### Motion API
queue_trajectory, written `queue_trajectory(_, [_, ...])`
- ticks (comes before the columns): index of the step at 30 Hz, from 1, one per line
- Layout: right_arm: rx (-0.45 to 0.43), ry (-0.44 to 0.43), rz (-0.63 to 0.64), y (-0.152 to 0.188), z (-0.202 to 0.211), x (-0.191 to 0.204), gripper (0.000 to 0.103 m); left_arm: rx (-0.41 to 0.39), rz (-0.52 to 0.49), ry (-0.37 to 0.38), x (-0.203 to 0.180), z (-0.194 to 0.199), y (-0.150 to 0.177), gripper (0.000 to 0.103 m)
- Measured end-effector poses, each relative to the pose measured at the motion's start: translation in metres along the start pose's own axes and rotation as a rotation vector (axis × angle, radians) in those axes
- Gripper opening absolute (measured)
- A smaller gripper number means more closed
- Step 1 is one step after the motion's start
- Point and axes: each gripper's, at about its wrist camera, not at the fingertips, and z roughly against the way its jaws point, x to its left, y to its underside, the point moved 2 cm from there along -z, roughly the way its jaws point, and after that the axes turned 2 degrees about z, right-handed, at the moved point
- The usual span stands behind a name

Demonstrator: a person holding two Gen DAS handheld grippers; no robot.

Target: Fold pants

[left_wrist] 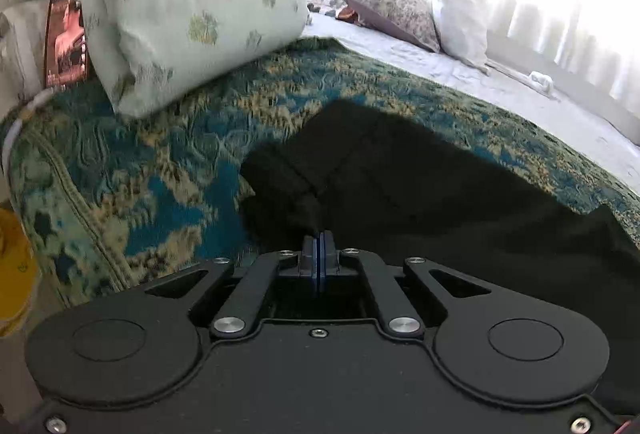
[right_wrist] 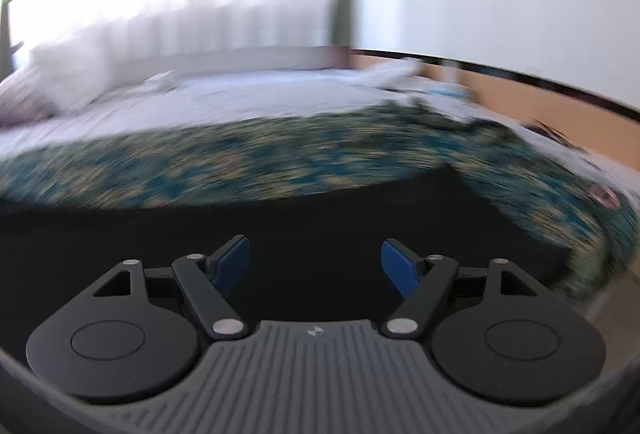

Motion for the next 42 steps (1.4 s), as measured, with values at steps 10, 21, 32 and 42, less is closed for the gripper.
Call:
queue_trajectory(10, [-0.029, -0.460, 0.445, 0.026, 0.046, 0.185, 0.087, 0.006, -0.032, 0.022, 0.000, -0.006, -0.004, 0.003])
queue_trajectory(21, [-0.014, -0.621, 0.643, 0.045, 0.076, 0.262, 0.087, 0.023, -0.048, 0.061, 0.005, -0.010, -0.004, 0.003])
queue_trajectory(32, [-0.155, -0.418, 0.710, 0.050, 0.054, 0.292, 0.078, 0.033, -0.042, 0.081, 0.009, -0.012, -0.005, 0.004])
queue_trajectory(42, [-0.200, -0.343, 0.778, 0.074, 0.077, 0.280, 0.006, 0.037, -0.044, 0.103, 0.015, -0.005, -0.003, 0.005])
